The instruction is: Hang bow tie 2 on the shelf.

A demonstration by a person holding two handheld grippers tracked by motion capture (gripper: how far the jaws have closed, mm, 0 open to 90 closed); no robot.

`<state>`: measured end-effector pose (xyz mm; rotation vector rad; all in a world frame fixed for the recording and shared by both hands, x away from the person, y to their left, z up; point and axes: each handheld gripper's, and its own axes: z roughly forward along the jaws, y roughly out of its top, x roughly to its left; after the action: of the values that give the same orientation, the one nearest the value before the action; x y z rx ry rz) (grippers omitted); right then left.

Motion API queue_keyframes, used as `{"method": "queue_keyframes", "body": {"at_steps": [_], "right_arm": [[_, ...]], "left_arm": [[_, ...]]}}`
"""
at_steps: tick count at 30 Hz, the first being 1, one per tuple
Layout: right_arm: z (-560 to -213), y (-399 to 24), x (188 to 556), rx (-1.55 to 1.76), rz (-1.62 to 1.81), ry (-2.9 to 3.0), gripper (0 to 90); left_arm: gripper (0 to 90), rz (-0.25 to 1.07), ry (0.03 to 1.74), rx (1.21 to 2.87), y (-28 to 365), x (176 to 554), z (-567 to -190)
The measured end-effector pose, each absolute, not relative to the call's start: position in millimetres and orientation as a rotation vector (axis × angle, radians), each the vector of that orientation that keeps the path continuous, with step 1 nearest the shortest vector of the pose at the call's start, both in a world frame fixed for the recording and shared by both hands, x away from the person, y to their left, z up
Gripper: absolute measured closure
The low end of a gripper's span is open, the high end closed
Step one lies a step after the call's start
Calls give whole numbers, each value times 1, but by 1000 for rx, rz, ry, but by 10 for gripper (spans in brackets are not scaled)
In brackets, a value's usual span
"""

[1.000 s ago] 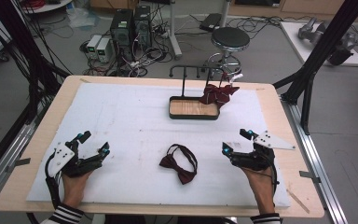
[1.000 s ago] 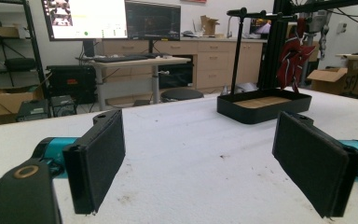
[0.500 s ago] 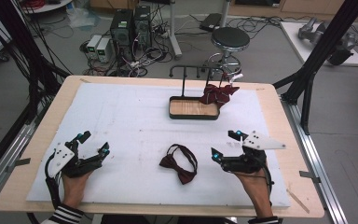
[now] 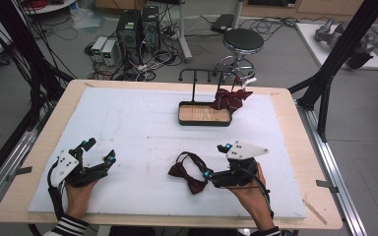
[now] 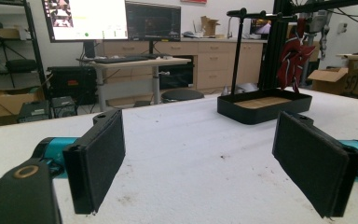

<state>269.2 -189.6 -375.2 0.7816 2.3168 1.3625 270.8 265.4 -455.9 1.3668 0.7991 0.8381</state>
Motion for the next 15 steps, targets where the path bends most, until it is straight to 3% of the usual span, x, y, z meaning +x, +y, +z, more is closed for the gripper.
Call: {"method": "queue_keyframes", "body": {"at_steps": [15], "right_arm": [[-392,-156,276,773,1223,2490,179]], "left_arm": [[174,837,802,1365,266,271,-456]]}}
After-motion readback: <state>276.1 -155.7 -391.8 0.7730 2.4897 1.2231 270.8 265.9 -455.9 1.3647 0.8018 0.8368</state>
